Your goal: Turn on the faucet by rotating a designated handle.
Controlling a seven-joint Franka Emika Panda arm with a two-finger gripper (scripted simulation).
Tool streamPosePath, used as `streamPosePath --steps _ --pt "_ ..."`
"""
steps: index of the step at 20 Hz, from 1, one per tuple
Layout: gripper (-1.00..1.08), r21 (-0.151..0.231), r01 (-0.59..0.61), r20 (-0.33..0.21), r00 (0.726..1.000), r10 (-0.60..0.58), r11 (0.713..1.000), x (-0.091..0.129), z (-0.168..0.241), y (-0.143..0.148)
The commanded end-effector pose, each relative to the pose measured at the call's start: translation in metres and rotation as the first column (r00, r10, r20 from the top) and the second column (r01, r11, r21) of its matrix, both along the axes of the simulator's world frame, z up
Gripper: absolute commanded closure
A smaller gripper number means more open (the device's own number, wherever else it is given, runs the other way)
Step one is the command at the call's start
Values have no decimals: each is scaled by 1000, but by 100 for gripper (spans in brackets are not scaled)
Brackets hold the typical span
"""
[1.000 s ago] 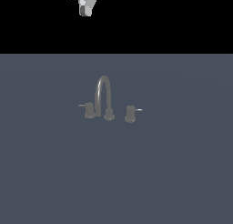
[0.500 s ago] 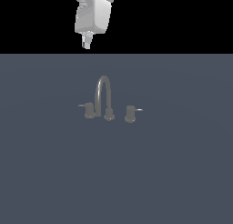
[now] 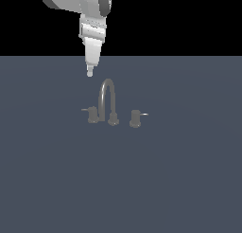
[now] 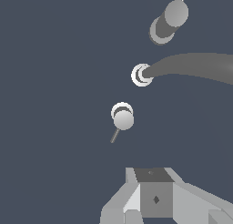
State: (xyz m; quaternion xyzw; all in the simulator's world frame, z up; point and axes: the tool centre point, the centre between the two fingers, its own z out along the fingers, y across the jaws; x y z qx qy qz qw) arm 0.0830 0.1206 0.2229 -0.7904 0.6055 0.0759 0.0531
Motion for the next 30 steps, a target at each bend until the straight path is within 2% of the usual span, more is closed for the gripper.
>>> streamPosePath --steps 1,9,15,22,30 --pt "108 -23 68 -6 998 -68 997 10 -23 5" --pt "108 -104 261 4 965 -262 960 33 -94 18" --pt "108 -148 355 29 934 -355 923 42 -133 24" --pt "108 -172 410 52 912 -407 896 47 -157 29" --pt "108 -176 417 55 909 -414 892 47 -160 29"
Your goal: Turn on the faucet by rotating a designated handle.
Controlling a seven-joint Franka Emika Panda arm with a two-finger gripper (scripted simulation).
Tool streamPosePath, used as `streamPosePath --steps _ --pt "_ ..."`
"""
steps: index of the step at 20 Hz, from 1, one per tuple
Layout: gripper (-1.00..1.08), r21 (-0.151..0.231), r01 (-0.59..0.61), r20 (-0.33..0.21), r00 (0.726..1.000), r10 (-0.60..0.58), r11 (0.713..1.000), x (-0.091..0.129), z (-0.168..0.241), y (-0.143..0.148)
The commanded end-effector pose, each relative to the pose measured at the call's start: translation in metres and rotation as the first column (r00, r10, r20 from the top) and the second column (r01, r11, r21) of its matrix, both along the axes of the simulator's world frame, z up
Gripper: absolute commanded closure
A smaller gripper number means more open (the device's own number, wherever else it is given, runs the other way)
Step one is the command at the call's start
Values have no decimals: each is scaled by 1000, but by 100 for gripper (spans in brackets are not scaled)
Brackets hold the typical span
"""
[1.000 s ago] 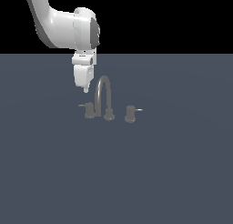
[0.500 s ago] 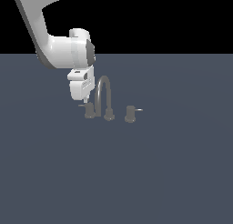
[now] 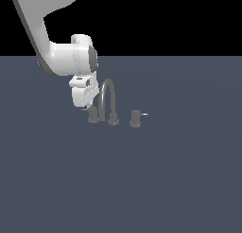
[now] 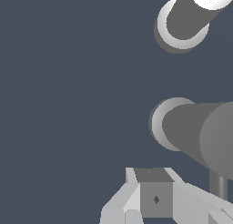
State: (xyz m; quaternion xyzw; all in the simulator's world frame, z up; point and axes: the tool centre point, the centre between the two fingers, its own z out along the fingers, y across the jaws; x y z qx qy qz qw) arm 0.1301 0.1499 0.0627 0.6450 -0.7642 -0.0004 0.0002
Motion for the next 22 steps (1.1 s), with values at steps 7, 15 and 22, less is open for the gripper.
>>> streamPosePath --steps 7,15,22 --pt "108 0 1 1 1000 -1 1000 -18 0 15" --pt "108 -4 5 8 1000 -5 1000 -28 0 16" --pt "108 -2 3 5 1000 -3 1000 -47 0 18"
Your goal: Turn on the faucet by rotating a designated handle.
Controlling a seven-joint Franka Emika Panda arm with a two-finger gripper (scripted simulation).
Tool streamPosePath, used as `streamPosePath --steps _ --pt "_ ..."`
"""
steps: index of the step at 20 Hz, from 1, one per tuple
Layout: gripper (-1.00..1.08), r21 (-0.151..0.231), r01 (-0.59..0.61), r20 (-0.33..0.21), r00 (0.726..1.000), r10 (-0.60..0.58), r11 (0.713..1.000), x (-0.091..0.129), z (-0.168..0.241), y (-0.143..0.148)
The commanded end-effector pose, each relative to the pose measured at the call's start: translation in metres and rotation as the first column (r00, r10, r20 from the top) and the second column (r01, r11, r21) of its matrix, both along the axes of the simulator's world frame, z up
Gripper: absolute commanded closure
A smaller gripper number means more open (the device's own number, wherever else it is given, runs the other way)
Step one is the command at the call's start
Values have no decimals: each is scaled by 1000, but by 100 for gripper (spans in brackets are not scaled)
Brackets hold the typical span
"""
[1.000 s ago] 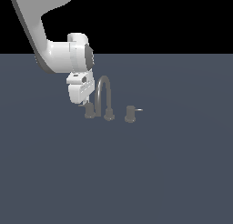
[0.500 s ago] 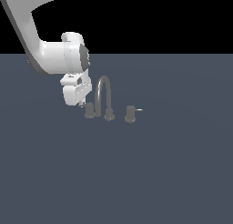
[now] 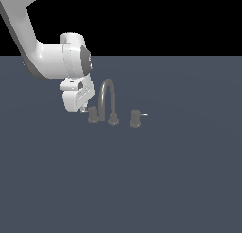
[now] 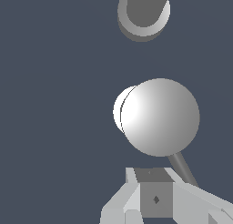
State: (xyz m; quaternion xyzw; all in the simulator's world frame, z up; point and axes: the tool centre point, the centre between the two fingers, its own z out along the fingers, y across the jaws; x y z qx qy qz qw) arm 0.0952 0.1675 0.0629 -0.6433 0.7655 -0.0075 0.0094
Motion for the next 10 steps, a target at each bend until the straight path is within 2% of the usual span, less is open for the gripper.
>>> streamPosePath --steps 1,6,8,10 --pt "108 -2 -1 -20 1000 1 1000 -15 0 0" --pt "108 -1 -3 -23 1000 3 1000 -29 0 2" --pt "108 -1 -9 -11 1000 9 1000 -23 0 6" --pt "108 -1 -8 -13 1000 8 1000 -27 0 1"
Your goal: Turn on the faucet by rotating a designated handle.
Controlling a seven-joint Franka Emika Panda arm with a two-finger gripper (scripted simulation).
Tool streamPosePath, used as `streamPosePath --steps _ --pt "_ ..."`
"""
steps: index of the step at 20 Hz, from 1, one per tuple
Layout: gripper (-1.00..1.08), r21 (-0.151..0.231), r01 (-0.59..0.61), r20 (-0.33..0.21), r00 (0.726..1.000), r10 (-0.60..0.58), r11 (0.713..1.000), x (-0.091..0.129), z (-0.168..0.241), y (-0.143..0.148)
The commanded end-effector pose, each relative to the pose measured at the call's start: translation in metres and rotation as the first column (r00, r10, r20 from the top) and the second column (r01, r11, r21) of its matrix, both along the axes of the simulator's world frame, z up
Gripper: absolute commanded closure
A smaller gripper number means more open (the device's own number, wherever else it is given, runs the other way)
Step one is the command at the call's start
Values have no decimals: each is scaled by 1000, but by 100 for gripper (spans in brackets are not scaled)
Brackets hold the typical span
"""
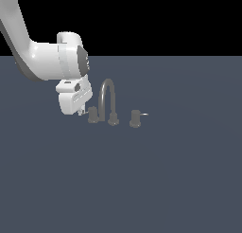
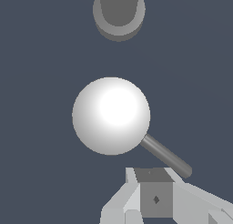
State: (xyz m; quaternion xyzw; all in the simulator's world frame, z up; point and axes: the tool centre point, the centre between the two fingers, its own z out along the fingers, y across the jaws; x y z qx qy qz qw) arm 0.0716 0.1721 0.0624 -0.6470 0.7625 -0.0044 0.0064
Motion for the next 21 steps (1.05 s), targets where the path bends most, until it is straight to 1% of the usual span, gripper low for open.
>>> streamPosePath --steps 1,11,12,13,20,21 --pt "108 -2 2 -5 1000 -2 1000 -6 0 -6" --pt "108 -2 6 -15 1000 -6 1000 -30 0 -31" --pt "108 -2 6 -15 1000 -6 1000 -30 0 -31" --pt "108 5 -15 -8 1000 15 1000 -28 0 -14" --pt "108 -1 6 -15 1000 -6 1000 -27 0 -69" --pt "108 -1 6 -15 1000 -6 1000 -27 0 -69"
